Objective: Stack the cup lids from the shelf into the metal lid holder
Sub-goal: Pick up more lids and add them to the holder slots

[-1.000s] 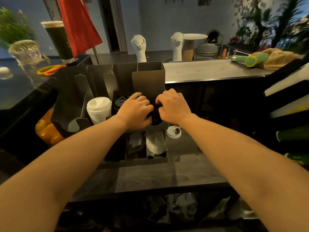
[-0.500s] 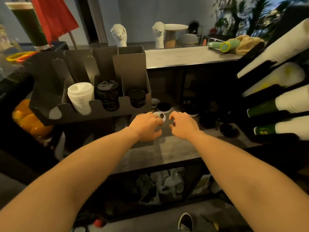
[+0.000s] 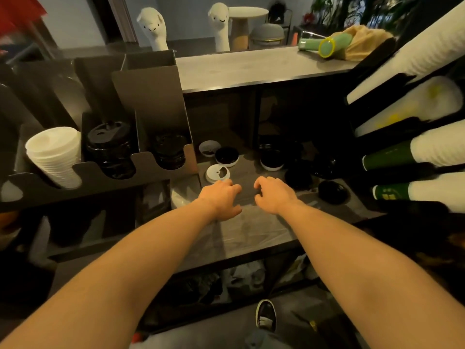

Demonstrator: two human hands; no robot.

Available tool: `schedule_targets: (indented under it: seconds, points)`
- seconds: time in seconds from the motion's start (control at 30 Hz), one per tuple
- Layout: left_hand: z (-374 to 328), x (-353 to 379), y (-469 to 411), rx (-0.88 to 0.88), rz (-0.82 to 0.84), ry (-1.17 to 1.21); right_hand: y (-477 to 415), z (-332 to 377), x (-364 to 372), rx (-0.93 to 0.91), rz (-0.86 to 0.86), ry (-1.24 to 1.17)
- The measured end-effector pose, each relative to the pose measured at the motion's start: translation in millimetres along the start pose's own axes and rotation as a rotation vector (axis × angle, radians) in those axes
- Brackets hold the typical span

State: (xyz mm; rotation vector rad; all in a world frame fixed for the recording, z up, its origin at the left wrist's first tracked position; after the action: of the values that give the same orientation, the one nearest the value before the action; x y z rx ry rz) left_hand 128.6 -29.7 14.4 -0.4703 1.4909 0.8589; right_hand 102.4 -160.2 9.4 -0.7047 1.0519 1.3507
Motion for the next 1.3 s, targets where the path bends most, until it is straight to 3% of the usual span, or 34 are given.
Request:
schedule_targets:
  seconds: [0.3,0.5,0.7,1.13,1.3]
  points:
    - [34,44,-91,-0.225,0.246,0.115,-114,-11,27,0.001,0.159,-0.002]
    - [60,55,-122,-0.377,0.106,0.105,-165,-5,45,-0.124,0.21,-0.138]
    - [76,68,-139,-0.487,0.089,0.057,-203,-2,71,-0.162,0.282,-0.201]
    - [84,72,-152,-0.563,0.082,0.029,-215,-29,66,-0.003,0.139,-0.424]
    - [82,73,-153,-0.561,0.115,0.025,-216,-32,61,0.016,0.181,-0.321]
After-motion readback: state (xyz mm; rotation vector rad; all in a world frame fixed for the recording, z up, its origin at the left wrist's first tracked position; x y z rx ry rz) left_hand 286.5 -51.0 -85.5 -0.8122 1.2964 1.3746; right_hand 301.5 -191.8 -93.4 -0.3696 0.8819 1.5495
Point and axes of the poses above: each hand's wrist, its own y-axis away from the middle knuckle, its own x-axis out of the palm, z = x × y, the point moved 9 cm from there along -y, towards the middle knuckle, and after that the axes turned 7 degrees about -y, right-handed, at the moved point
